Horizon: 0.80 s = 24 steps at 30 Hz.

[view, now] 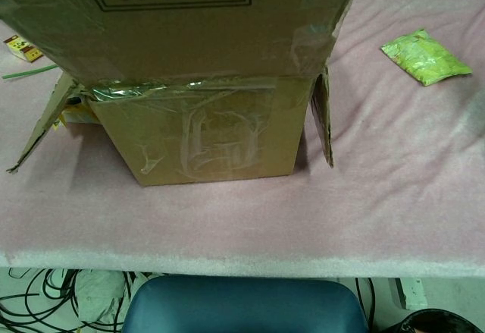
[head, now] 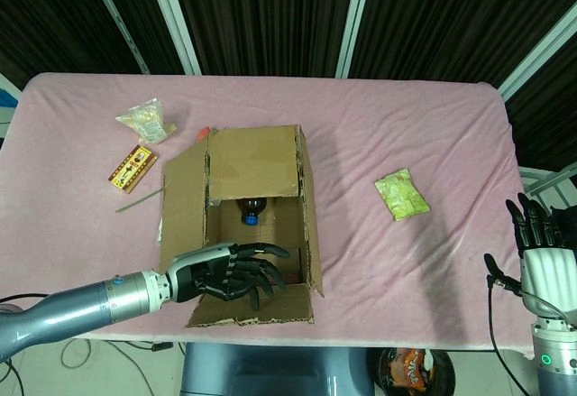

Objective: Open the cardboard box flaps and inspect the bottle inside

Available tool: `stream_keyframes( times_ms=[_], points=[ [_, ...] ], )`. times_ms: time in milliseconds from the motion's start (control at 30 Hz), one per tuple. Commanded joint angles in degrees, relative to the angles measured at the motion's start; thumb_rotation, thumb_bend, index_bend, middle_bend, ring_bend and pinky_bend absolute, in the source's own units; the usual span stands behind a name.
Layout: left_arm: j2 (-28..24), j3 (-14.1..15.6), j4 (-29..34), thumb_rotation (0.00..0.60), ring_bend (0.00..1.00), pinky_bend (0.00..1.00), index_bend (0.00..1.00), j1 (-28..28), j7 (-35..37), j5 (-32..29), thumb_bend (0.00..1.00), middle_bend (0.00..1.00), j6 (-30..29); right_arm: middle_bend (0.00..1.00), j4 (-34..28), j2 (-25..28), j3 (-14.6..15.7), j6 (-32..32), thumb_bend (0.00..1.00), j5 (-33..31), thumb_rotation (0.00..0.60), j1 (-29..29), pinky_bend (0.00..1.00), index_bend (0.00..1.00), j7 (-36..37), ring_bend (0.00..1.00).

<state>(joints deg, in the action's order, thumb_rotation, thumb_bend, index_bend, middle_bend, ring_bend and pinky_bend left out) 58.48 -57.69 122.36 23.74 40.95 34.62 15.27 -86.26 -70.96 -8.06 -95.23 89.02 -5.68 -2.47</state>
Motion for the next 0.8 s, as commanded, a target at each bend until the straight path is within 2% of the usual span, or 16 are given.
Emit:
stream_keyframes(
  times_ms=[33, 333, 600, 733, 800],
  points=[
    [-0.3, 0.6, 0.2, 0.6, 0.34, 0.45, 0.17, -0.5, -0.7, -0.5, 0.58, 0.33, 0.6, 0.0, 0.0, 0.0, -0.1, 0.0, 0.33, 0.0, 0.6, 0.0, 0.23, 0.0, 0.1, 0.06],
    [-1.1, 1.7, 0.1, 0.6, 0.34, 0.45, 0.17, -1.9, -2.9, -1.7, 0.58, 0.33, 0.7, 0.0, 0.0, 0.0, -0.1, -0.1, 0.33, 0.2, 0.6, 0.1, 0.23, 0.0, 0.1, 0.06],
    [-1.7, 0.8, -0.1, 0.6, 0.33, 0.42, 0.17, -3.5, -4.9, -3.1, 0.58, 0.33, 0.4, 0.0, -0.1, 0.0, -0.1, -0.1, 0.33, 0.3, 0.6, 0.1, 0.23, 0.0, -0.1, 0.06],
    [-2.0, -0.9, 0.2, 0.6, 0.27, 0.35, 0.16, -5.3, -8.8, -0.8, 0.47, 0.3, -3.0, 0.0, -0.2, 0.1, -0.2, -0.1, 0.33, 0.3, 0.6, 0.1, 0.23, 0.0, -0.2, 0.06],
    [-2.5, -1.4, 0.9, 0.6, 0.22, 0.3, 0.15, -6.8, -13.4, 3.4, 0.39, 0.28, -7.3, 0.0, -0.2, 0.1, -0.2, -0.1, 0.33, 0.4, 0.6, 0.1, 0.23, 0.0, -0.2, 0.06]
  ],
)
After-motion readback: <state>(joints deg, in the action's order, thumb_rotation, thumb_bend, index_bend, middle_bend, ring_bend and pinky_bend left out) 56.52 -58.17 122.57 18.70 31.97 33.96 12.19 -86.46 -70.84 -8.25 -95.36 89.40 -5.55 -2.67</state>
